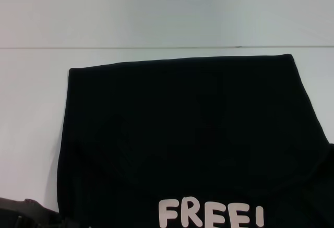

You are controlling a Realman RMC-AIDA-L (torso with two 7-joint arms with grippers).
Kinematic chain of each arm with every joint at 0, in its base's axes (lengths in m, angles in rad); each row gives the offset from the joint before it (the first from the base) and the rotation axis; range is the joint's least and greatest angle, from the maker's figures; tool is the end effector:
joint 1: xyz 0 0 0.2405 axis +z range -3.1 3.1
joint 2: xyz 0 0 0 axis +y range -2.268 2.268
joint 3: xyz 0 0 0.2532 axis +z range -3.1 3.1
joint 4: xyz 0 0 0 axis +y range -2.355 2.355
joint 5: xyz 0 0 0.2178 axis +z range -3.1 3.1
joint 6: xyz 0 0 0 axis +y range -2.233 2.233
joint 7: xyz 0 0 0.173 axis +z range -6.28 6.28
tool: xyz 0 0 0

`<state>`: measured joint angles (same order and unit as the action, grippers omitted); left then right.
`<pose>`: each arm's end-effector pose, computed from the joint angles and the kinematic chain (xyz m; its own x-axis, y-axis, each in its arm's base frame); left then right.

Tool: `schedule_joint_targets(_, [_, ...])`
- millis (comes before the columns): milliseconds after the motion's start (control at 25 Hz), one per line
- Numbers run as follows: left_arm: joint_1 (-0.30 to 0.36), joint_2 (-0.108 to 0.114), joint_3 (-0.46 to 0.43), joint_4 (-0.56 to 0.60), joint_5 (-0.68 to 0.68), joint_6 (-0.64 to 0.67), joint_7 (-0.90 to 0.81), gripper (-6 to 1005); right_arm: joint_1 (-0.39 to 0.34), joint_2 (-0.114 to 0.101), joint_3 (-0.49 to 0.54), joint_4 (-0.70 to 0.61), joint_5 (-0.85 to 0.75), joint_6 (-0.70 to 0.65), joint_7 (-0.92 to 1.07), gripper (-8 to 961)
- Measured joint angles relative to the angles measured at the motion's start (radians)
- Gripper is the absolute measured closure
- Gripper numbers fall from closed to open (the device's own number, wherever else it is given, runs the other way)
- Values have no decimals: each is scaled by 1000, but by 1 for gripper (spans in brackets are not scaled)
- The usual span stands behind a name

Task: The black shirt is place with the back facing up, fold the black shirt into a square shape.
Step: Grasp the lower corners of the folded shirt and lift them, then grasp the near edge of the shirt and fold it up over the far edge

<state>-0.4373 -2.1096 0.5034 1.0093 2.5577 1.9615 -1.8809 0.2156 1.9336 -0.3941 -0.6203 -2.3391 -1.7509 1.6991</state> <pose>-0.3068 0.2593 0.0178 0.5812 0.8070 0.1042 0.8073 -0.5880 0.0505 0.3953 0.2071 0.0390 0.3575 -0.8405 -0.4071 -0.9199 -0.3922 0.0019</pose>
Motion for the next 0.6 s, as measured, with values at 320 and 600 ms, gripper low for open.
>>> schedule_joint_targets(320, [-26, 9, -1, -2, -5, -2, -5, 999, 19, -10, 7, -1, 0, -21, -8, 923])
schedule_joint_targets(600, [-153, 63, -27, -79, -22, -93, -48, 999, 150, -28, 73, -1, 8, -3, -5, 923])
